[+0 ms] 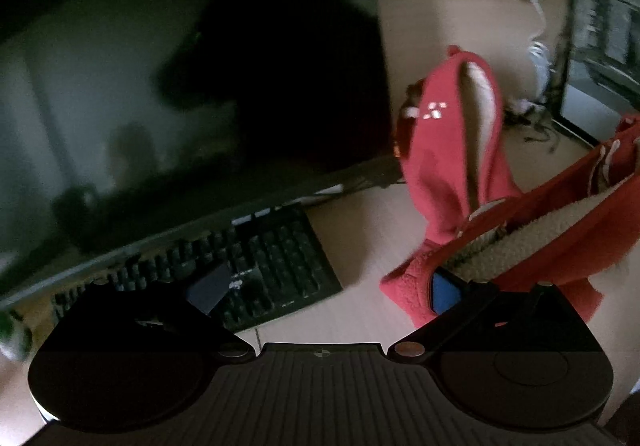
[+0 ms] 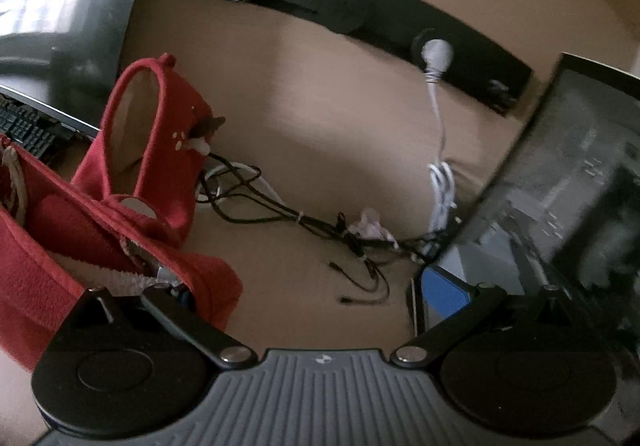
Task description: Fold clothes
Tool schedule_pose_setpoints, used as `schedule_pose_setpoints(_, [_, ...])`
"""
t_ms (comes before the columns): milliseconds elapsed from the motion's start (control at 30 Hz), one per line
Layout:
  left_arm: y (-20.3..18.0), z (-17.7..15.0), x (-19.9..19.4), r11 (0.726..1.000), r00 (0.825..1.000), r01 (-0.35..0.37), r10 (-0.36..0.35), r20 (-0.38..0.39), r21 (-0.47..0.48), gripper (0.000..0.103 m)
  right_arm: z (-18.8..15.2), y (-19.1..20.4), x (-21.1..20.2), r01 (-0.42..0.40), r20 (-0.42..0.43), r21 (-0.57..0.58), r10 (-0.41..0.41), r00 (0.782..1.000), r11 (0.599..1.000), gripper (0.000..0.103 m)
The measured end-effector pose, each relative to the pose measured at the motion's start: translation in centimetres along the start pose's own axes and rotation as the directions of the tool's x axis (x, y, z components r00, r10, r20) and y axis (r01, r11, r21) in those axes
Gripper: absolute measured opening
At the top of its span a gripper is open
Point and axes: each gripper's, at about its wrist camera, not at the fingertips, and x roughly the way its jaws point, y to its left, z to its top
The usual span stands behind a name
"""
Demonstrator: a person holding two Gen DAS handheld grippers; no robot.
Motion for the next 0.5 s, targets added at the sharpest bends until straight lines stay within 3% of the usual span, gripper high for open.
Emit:
schedule_pose_setpoints(100, [-0.1, 0.3, 2.4, 0.999, 0.999, -0.026, 0.026, -0.023, -0.032, 0.103, 0.5, 1.8, 5.7, 0.023, -0.029, 0.004, -0.023, 0.999, 1.0, 0.103])
schedule_pose_setpoints(233, [-0.3, -0.3, 8.3, 0.994, 0.992, -0.042, 0.03, -0.125, -0.1, 0.103, -0.2, 4.6, 12.8, -0.032, -0.234, 0.017, 0.035, 0.972, 0.999, 0.103])
schedule_pose_setpoints(400, [-0.7, -0.6, 6.8, 0.985, 0.996, 0.016, -0.031, -0.087, -0.171, 0.102, 0.9, 1.9, 9.9, -0.109, -0.13, 0.175, 0.133, 0.983, 0.978, 0.103])
schedule_pose_setpoints(500, [-1.0, 0.3, 4.3, 0.988, 1.0, 0.01, -0.013, -0.018, -0.156, 0.102, 1.1, 2.1, 8.5, -0.076, -0.103, 0.13, 0.09, 0.991, 0.989, 0.103])
